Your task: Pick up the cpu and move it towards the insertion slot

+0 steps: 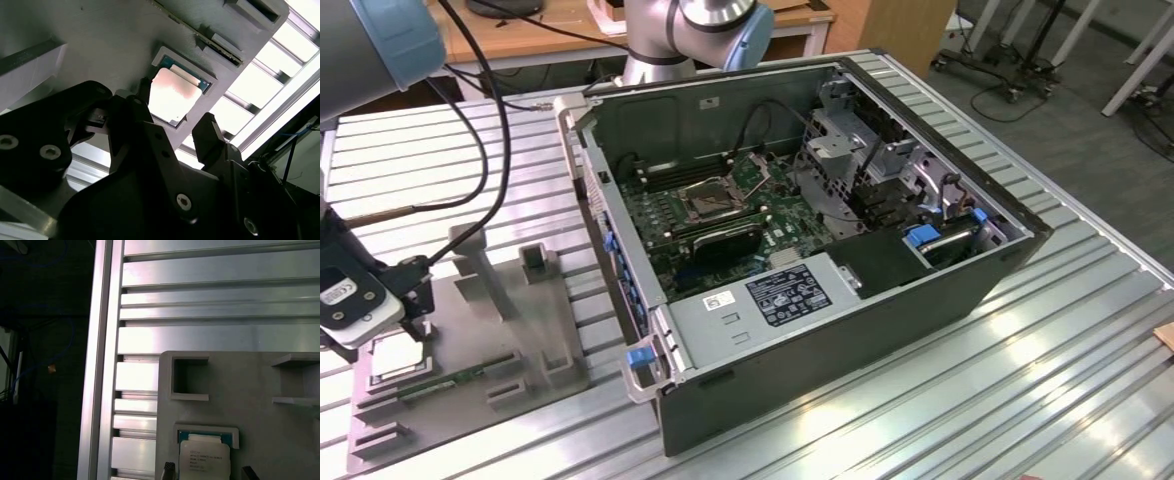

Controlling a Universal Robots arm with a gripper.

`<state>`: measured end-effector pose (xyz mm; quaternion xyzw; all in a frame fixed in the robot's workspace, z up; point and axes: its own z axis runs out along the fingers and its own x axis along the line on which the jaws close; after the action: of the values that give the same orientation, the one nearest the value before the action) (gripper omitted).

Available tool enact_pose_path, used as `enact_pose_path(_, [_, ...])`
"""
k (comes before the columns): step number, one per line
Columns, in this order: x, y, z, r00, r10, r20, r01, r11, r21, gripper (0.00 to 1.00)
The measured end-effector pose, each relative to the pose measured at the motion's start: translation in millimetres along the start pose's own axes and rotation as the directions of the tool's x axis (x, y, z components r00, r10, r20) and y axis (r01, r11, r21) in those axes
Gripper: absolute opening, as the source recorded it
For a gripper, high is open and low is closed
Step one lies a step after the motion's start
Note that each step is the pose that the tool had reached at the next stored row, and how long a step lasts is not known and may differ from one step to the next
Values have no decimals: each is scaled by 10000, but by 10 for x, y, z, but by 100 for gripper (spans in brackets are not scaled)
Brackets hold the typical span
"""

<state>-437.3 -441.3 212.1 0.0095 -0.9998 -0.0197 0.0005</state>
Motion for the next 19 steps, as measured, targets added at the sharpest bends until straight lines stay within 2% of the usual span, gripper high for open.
enact_pose_path(1, [0,-1,19,10000,0,0,0,10000,0,61])
enact_pose_path(6, [0,-1,26,10000,-1,1,1,10000,-1,61])
enact_pose_path(19, [0,-4,96,10000,0,0,0,10000,0,61])
